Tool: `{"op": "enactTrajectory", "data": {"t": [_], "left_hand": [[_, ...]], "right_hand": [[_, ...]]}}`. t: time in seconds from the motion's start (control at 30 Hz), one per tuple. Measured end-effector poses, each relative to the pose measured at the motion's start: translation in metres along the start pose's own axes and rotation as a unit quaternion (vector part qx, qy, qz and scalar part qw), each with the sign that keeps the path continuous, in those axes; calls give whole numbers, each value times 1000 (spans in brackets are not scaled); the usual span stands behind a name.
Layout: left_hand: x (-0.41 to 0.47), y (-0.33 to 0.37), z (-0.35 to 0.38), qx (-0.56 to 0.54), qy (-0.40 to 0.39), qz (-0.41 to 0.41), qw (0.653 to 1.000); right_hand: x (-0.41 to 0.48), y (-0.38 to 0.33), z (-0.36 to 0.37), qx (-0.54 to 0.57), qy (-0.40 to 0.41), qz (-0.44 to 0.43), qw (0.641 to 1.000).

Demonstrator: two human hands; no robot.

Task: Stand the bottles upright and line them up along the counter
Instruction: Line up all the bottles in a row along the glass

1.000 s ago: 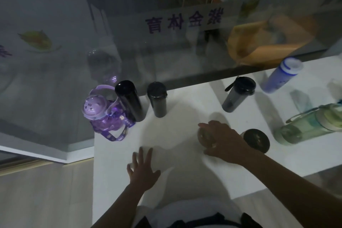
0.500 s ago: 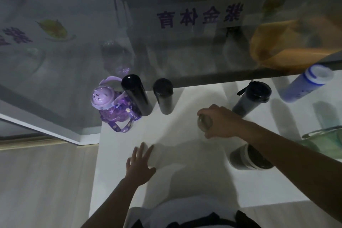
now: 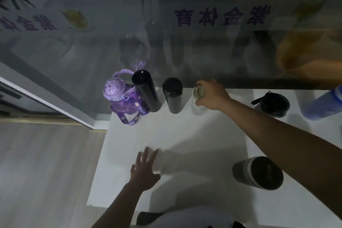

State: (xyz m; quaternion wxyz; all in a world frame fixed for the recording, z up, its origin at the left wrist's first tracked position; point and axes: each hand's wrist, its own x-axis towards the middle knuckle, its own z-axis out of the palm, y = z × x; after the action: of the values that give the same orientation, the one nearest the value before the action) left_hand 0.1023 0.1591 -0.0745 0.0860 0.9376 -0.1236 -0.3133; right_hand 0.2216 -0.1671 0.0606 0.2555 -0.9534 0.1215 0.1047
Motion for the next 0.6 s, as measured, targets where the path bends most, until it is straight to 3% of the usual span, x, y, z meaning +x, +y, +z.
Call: {"op": "enactTrajectory", "data": {"t": [0.47, 0.6], "left_hand": [[-29, 15, 6, -101, -11, -17, 995], [-29, 27, 6, -112, 1, -28, 993]], "right_hand": [[-11, 2, 1, 38, -10, -19, 999], [-36, 19, -30, 55, 67, -23, 996]]}}
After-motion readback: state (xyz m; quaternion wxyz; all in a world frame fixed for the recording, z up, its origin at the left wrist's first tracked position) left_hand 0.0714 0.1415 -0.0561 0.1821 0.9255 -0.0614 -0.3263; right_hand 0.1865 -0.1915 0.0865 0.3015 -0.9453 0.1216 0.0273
